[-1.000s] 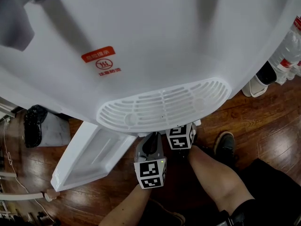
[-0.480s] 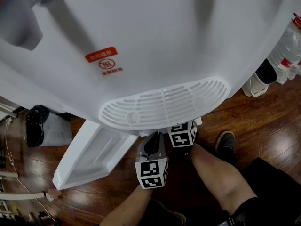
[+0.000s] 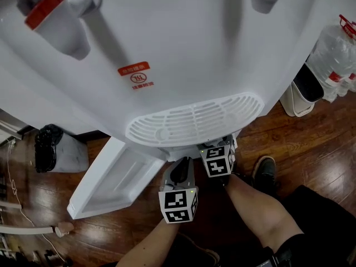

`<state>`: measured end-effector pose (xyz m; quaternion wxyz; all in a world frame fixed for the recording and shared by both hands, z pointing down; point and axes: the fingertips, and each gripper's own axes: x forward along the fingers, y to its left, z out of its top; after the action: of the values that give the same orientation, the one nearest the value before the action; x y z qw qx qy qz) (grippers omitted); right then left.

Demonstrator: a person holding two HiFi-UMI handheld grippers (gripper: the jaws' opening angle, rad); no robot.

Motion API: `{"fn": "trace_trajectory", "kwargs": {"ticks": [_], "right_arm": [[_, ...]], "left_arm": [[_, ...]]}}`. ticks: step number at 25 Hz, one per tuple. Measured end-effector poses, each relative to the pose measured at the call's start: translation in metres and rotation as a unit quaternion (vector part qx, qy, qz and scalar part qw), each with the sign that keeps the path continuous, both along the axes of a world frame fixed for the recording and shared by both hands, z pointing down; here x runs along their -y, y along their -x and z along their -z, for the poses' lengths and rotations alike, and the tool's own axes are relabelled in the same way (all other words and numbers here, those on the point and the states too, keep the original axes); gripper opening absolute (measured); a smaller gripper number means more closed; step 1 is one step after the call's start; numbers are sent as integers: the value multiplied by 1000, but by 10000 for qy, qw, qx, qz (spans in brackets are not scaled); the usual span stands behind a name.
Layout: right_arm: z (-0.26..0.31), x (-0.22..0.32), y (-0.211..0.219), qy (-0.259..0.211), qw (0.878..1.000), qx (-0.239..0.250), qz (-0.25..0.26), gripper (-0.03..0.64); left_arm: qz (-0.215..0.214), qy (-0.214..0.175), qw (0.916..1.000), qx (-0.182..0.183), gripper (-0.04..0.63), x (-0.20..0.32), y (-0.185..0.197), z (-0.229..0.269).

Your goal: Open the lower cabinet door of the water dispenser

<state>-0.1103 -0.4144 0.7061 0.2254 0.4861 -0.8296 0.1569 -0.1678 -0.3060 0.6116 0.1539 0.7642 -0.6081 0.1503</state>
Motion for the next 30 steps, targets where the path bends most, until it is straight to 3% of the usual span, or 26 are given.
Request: {"fn": "trace_trajectory", "kwargs": {"ticks": [8, 13, 24, 30], "right_arm": [[23, -31, -4, 134, 9994, 321, 72, 394], [58, -64, -2, -6, 9972, 672, 325, 343], [134, -118, -21, -237, 9956, 603, 680, 324], [171, -158, -20, -192, 9922, 896, 849, 308]], "left_arm": [[-128, -230, 9996, 112, 71, -8, 1, 30], [-283, -416, 9987, -89, 71, -26, -5, 58], [-205, -612, 9979, -88, 69, -64, -5, 110], [-769, -578, 9953, 61, 70, -91, -16, 139]]}}
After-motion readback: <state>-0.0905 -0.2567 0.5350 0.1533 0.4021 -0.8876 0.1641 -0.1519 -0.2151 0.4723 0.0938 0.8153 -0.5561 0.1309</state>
